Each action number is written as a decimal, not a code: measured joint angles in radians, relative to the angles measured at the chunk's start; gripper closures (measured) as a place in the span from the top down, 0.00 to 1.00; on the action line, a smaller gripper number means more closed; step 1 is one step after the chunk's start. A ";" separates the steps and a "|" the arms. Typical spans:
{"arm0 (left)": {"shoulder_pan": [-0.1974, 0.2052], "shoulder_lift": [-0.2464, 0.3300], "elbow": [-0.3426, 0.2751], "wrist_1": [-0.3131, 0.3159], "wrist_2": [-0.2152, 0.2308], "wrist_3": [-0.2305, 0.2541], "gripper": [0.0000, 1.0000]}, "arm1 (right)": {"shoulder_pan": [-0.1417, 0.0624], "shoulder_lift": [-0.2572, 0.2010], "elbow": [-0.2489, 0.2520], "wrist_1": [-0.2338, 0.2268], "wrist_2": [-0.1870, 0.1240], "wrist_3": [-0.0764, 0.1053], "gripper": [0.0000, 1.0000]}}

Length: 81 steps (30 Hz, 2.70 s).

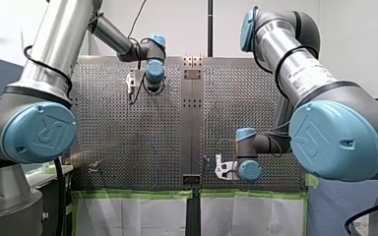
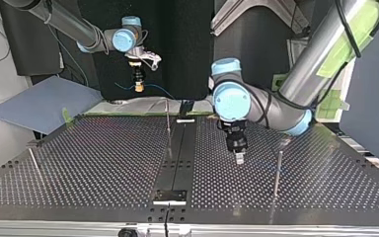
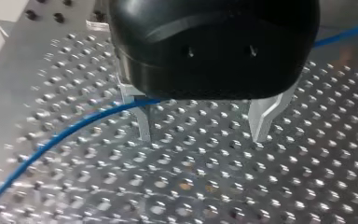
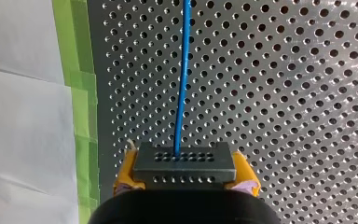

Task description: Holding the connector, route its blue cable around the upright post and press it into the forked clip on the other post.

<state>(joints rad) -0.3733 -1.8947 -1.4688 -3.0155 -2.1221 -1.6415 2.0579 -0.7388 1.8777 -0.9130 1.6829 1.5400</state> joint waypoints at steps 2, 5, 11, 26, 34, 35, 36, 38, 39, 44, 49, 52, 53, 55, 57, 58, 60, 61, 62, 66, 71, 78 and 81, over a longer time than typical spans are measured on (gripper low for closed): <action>-0.004 -0.013 -0.018 0.017 -0.017 0.014 1.00 | -0.001 0.000 0.000 0.000 0.000 0.001 0.00; -0.017 -0.039 -0.036 0.043 -0.044 0.039 1.00 | -0.002 0.000 0.000 0.000 0.000 0.002 0.00; -0.047 -0.091 -0.049 0.080 -0.097 0.066 1.00 | -0.003 0.000 0.000 0.002 -0.001 0.002 0.00; -0.073 -0.180 -0.101 0.157 -0.152 0.083 1.00 | -0.003 0.000 0.000 0.003 0.000 0.002 0.00; -0.085 -0.247 -0.101 0.192 -0.158 0.087 1.00 | -0.003 0.000 0.000 0.003 -0.001 0.002 0.00; -0.086 -0.254 -0.101 0.193 -0.158 0.088 1.00 | -0.003 0.000 0.000 0.004 -0.001 0.002 0.00; -0.087 -0.261 -0.101 0.194 -0.157 0.088 1.00 | -0.003 0.000 0.000 0.004 -0.001 0.002 0.00; -0.088 -0.279 -0.101 0.194 -0.157 0.087 1.00 | -0.003 0.000 0.000 0.005 -0.001 0.002 0.00; -0.089 -0.287 -0.101 0.194 -0.157 0.086 1.00 | -0.003 0.000 0.000 0.005 -0.001 0.001 0.00; -0.097 -0.312 -0.102 0.193 -0.157 0.078 1.00 | -0.003 0.000 0.000 0.007 -0.001 0.001 0.00; -0.112 -0.343 -0.101 0.194 -0.157 0.074 1.00 | -0.003 0.000 0.000 0.008 -0.001 0.002 0.00; -0.124 -0.367 -0.101 0.210 -0.156 0.074 1.00 | -0.003 0.000 0.000 0.008 -0.001 0.001 0.00; -0.126 -0.375 -0.101 0.217 -0.155 0.074 1.00 | -0.003 0.000 0.000 0.008 -0.001 0.001 0.00; -0.132 -0.395 -0.101 0.233 -0.153 0.073 1.00 | -0.003 0.000 0.000 0.008 -0.001 0.001 0.00; -0.134 -0.413 -0.101 0.241 -0.152 0.073 1.00 | -0.003 0.000 0.000 0.008 -0.001 0.001 0.00; -0.135 -0.424 -0.101 0.244 -0.151 0.073 1.00 | -0.003 0.000 0.000 0.008 -0.001 0.001 0.00; -0.138 -0.438 -0.101 0.245 -0.148 0.070 1.00 | -0.003 0.000 0.000 0.008 -0.001 0.001 0.00; -0.140 -0.442 -0.101 0.245 -0.145 0.068 1.00 | -0.003 0.000 0.000 0.008 -0.001 0.001 0.00; -0.142 -0.445 -0.102 0.245 -0.142 0.066 1.00 | -0.004 0.000 0.000 0.008 -0.001 0.000 0.00; -0.149 -0.450 -0.102 0.245 -0.135 0.059 1.00 | -0.003 0.000 0.000 0.007 -0.001 -0.001 0.00; -0.159 -0.451 -0.101 0.253 -0.125 0.043 1.00 | 0.000 0.000 0.000 0.006 -0.002 -0.004 0.00; -0.180 -0.451 -0.101 0.257 -0.118 0.012 1.00 | 0.003 0.000 0.000 0.007 -0.027 -0.018 0.00; -0.188 -0.451 -0.101 0.256 -0.123 -0.012 1.00 | 0.004 0.000 -0.001 0.008 -0.034 -0.020 0.00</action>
<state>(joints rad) -0.5612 -2.3459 -1.5703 -2.7593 -2.2452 -1.6531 2.0618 -0.7388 1.8770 -0.9053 1.6493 1.5198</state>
